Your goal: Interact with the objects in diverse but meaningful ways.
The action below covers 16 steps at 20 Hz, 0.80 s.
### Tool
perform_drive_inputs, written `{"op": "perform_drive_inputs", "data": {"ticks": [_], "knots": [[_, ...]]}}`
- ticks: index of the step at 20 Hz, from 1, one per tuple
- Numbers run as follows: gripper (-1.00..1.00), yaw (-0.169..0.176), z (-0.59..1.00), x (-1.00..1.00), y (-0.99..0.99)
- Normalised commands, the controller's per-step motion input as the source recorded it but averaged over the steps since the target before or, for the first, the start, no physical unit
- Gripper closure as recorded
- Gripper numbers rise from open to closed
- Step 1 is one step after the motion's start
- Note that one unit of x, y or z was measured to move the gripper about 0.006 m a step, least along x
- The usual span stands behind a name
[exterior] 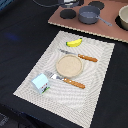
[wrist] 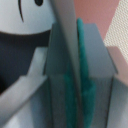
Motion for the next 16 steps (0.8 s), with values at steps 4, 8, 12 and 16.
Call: {"op": "perform_drive_inputs", "data": {"ticks": [4,8,12,16], "knots": [[1.0,-0.002,-0.21,0.14,0.16],[1.0,-0.002,-0.23,0.12,0.19],[1.0,-0.001,-0.19,0.12,0.23],[1.0,0.0,-0.13,0.2,0.28]]}}
